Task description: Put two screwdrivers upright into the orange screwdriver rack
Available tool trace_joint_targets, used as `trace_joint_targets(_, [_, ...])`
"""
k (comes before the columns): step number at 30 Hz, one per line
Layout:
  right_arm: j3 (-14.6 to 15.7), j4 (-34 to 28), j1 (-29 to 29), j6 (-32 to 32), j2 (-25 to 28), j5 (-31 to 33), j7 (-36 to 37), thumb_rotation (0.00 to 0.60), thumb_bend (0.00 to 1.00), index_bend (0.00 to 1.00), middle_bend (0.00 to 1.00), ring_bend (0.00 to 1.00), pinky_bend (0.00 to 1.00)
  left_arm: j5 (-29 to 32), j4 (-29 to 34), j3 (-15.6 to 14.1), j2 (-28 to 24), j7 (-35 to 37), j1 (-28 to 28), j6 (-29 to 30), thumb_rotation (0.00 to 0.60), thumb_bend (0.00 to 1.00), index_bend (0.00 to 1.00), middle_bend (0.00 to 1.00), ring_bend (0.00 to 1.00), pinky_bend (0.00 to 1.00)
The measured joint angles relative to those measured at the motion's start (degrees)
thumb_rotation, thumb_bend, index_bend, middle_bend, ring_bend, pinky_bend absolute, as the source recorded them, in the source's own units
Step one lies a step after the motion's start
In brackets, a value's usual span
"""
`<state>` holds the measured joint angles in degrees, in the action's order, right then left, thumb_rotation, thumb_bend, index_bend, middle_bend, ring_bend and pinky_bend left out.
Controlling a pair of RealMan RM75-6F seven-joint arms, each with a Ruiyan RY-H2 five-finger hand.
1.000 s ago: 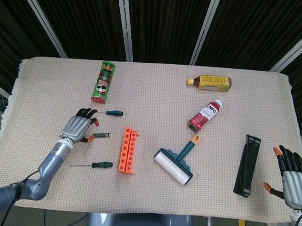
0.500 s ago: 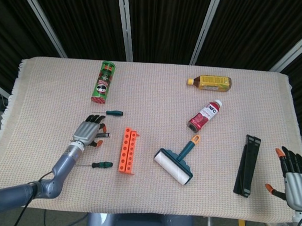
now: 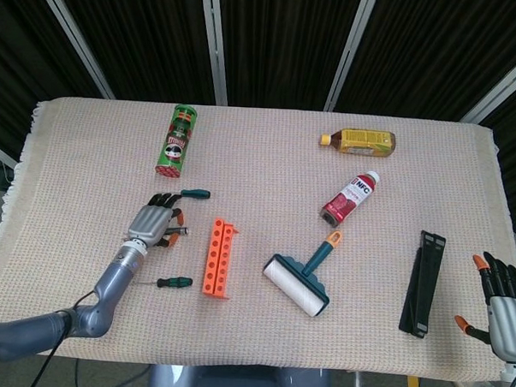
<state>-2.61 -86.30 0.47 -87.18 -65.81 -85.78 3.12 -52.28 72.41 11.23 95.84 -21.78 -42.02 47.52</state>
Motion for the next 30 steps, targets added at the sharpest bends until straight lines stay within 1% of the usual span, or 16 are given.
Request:
trace_joint_targets(8, [-0.04,0.17,-0.21,-0.06,0.06,0.17,0.3,0.6,0.0,0.0,0.0,0.0,0.0,0.36,-0.57,-0.32,0.78,-0.07,-0.67,0.02,0.6,0.41,0.43,0.04,0.0,0.0])
trace_joint_targets(16, [-0.04,0.53,-0.32,-0.04,0.02,0.16,0.78,0.6,0.0,0.0,0.0,0.0,0.0,0.82,-0.61,-0.85,0.98,-0.2,-0.75,0.49,0.6,0.41,0.5,0.04,0.0,0.0])
trace_joint_targets(22, [-0.02,0.73,-0.36,-0.04,0.0,0.03,1.04,0.6,0.0,0.0,0.0,0.0,0.0,0.89,-0.52,-0.97,0.95,0.19,-0.55,1.13,0.6,0.44,0.57,0.09,0.0,0.0])
trace_joint_targets(26, [-0.01,0.73,-0.46,-0.27,0.02,-0.11,1.1,0.6,0.0,0.0,0.0,0.0,0.0,0.24,0.68,-0.13,0.5,2.68,-0.02,2.0,0.6,0.44,0.57,0.11,0.0,0.0])
trace_joint_targets(29, [0.0,0.68,-0.58,-0.59,0.07,-0.29,1.14,0.6,0.0,0.0,0.0,0.0,0.0,-1.14,3.34,0.89,-1.07,6.13,0.75,2.96,0.6,0.44,0.57,0.12,0.0,0.0])
trace_joint_targets(30, [0.0,0.66,-0.62,-0.69,0.07,-0.38,1.16,0.6,0.0,0.0,0.0,0.0,0.0,-2.06,5.07,1.5,-2.21,8.14,1.23,3.54,0.6,0.45,0.57,0.13,0.0,0.0])
